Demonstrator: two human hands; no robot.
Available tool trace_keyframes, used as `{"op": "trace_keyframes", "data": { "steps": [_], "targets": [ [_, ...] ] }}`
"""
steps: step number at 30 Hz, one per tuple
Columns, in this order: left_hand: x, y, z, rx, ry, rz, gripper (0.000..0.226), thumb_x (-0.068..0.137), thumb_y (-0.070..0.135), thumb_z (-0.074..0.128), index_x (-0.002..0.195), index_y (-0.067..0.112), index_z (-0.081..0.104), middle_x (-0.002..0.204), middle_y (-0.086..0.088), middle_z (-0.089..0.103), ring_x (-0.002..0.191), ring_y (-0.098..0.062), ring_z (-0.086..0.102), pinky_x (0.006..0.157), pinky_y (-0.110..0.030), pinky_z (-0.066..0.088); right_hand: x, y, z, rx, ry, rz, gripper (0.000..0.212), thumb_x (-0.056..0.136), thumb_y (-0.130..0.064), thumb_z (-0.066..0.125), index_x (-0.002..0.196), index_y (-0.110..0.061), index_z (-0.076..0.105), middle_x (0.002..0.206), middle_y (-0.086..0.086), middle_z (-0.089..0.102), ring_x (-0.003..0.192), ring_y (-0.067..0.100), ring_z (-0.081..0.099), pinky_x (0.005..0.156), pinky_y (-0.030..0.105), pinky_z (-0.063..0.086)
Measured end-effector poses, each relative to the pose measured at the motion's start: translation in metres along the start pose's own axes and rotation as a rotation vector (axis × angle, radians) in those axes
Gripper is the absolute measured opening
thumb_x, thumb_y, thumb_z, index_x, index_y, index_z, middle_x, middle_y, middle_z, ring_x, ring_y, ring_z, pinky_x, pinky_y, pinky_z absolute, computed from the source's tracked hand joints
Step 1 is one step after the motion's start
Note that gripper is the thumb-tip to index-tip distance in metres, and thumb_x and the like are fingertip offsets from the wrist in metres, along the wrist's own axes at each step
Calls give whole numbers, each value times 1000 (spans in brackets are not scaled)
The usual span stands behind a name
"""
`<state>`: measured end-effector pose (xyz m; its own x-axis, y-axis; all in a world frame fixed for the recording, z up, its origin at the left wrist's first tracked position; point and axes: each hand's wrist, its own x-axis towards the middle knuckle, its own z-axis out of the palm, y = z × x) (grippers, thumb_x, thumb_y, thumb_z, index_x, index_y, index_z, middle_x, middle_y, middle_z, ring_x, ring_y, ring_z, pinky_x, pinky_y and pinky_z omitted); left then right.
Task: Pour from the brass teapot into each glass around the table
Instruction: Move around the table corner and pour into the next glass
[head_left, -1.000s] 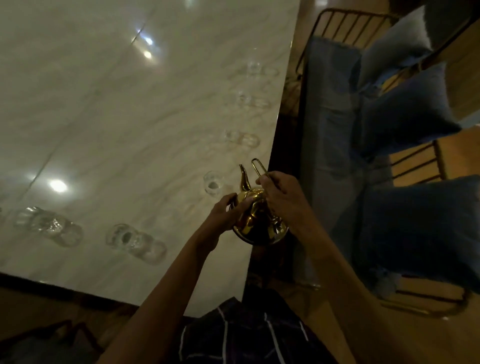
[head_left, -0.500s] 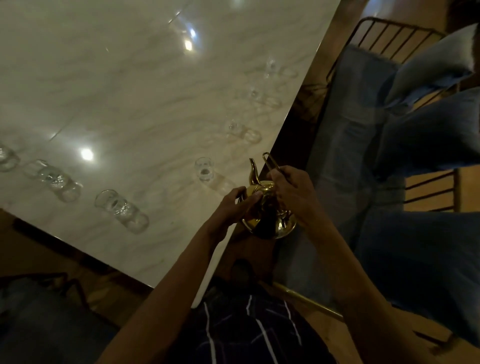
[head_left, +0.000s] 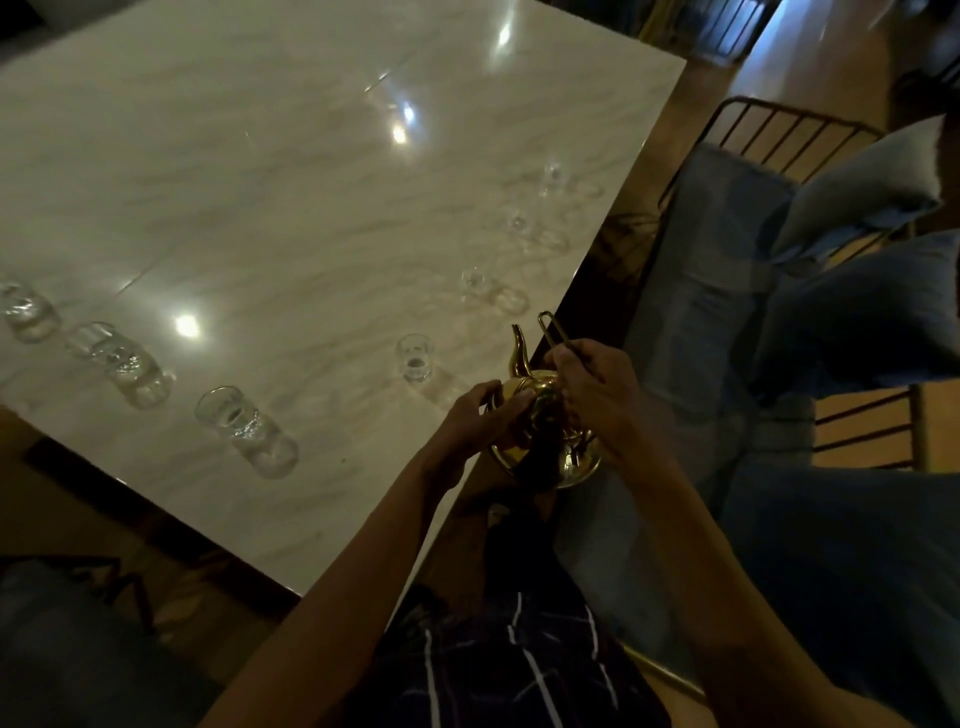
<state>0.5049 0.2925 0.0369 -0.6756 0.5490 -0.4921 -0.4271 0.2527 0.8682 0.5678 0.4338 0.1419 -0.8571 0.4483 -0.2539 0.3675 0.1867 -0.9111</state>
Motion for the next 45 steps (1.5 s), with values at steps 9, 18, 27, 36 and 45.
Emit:
{"op": "trace_keyframes", "data": {
  "steps": [9,18,27,36,45],
  "targets": [
    [87,34,4,-114,98,-11,47,92,49,75,130,27,58,120,7,64,106,-16,72,81,-28,60,117,-7,-23,-103,-115,-23,21,104,-24,49,107,-13,67,88,-2,63,75,5,61,64,20,45],
    [193,69,14,-215,231,-85,94,77,65,78,154,20,47,146,-2,55,119,-20,64,84,-33,58,252,-16,-47,-226,-270,-36,25,103,-26,50,110,-10,67,98,4,67,84,12,64,64,19,46],
    [248,90,26,-392,291,-156,50,92,55,72,133,27,63,125,1,71,114,-18,66,89,-40,55,339,-32,-44,-369,-402,-121,23,101,-23,53,99,-13,74,82,-12,63,76,1,59,66,20,42],
    [269,90,25,-490,292,-277,46,95,51,70,128,19,66,117,0,71,110,-22,64,108,-57,48,369,-33,-30,-457,-474,-109,26,98,-21,55,94,-5,75,70,-4,63,71,14,61,70,33,49],
    [267,89,25,-508,293,-320,55,94,54,69,135,17,64,113,1,69,105,-20,62,108,-57,48,376,-32,-22,-481,-478,-108,24,97,-20,56,95,-7,76,70,0,64,66,10,59,68,31,47]
  ]
}}
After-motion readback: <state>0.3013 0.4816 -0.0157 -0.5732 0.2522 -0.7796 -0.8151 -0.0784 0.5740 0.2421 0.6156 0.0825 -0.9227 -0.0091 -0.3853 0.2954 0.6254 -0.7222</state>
